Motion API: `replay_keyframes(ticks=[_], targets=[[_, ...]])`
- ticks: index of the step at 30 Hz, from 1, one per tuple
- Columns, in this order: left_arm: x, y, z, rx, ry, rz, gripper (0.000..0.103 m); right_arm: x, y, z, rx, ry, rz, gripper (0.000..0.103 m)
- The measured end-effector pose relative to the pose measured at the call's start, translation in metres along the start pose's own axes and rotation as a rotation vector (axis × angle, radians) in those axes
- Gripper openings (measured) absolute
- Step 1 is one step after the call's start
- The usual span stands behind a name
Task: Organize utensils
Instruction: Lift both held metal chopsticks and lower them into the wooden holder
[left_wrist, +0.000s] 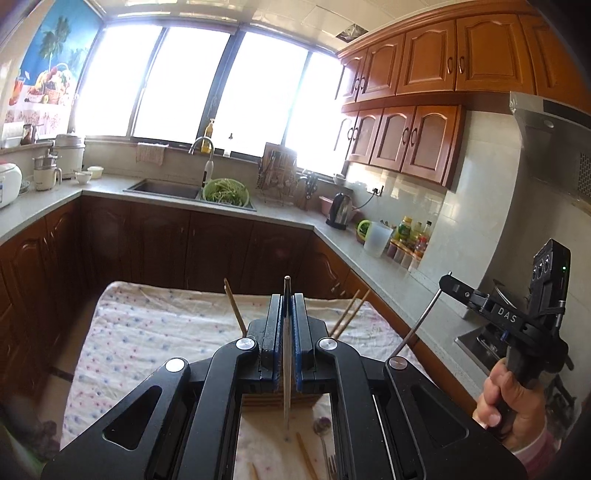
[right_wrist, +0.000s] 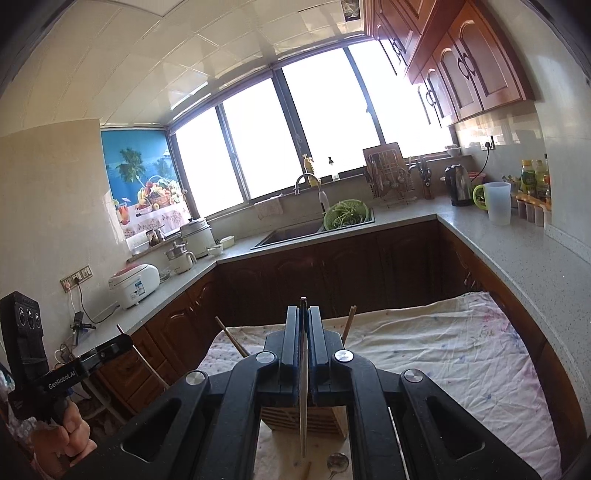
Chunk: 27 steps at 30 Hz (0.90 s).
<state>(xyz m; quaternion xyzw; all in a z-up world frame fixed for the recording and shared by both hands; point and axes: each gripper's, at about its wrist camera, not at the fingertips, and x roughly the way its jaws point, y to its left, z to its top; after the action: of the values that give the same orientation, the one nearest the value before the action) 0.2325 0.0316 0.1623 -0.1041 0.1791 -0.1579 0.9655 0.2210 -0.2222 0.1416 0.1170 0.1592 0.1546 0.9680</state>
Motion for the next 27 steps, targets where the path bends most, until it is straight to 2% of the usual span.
replay_keyframes(ticks=[6,11,16,27], targets=[[0.023,0.007,0.033,0.008,-0.054,0.013,0.004,0.024,-0.001,0.031,-0.008,-0.046,-0.012,0.004],[0.05,0.017,0.036,0.004,-0.072,0.048,0.004,0.045,-0.004,0.034,-0.025,-0.051,-0.035,0.004],[0.078,0.031,0.014,-0.03,-0.052,0.068,0.004,0.069,-0.015,0.015,-0.004,-0.012,-0.048,0.004],[0.119,0.049,-0.041,-0.094,0.057,0.095,0.004,0.106,-0.036,-0.043,0.072,0.092,-0.062,0.004]])
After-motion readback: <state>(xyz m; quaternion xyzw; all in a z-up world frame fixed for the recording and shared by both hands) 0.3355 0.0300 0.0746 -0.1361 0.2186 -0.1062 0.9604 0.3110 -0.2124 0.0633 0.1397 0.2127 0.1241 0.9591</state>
